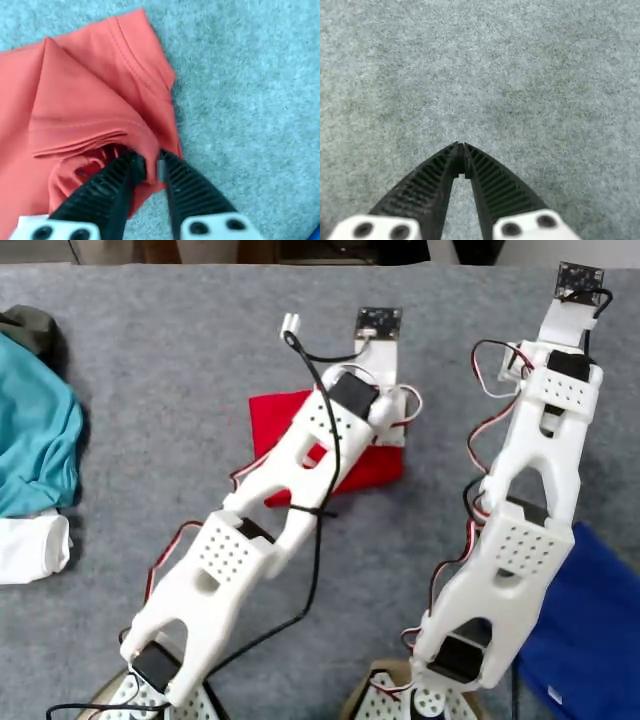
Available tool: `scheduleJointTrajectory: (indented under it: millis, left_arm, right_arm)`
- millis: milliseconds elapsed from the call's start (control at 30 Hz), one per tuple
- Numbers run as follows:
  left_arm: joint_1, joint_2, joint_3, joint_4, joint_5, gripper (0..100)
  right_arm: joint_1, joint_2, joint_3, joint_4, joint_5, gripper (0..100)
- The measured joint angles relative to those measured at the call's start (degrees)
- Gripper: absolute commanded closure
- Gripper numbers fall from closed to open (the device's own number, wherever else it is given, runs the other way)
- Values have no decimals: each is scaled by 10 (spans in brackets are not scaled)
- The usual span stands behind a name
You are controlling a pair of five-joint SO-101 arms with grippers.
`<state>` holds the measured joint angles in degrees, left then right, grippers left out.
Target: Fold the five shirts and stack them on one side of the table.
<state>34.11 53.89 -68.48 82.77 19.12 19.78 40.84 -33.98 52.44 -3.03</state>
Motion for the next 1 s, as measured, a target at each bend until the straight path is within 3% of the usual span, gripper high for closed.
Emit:
scheduleJointTrajectory:
  millis: [267,467,567,800,1000]
  left_arm:
    - [-47,-22,0,0,79,781]
    - [-157,-76,0,11,91,980]
    - [-218,-68,14,18,127,970]
    - [-231,31,28,23,188,981]
    - [-235,38,-58,91,190,981]
  right_arm:
    - [0,11,0,0,0,993]
    - [0,11,0,0,13,993]
    - [-18,11,-3,16,44,993]
    - [-137,10,-136,229,196,993]
    - [-234,9,-312,436,249,993]
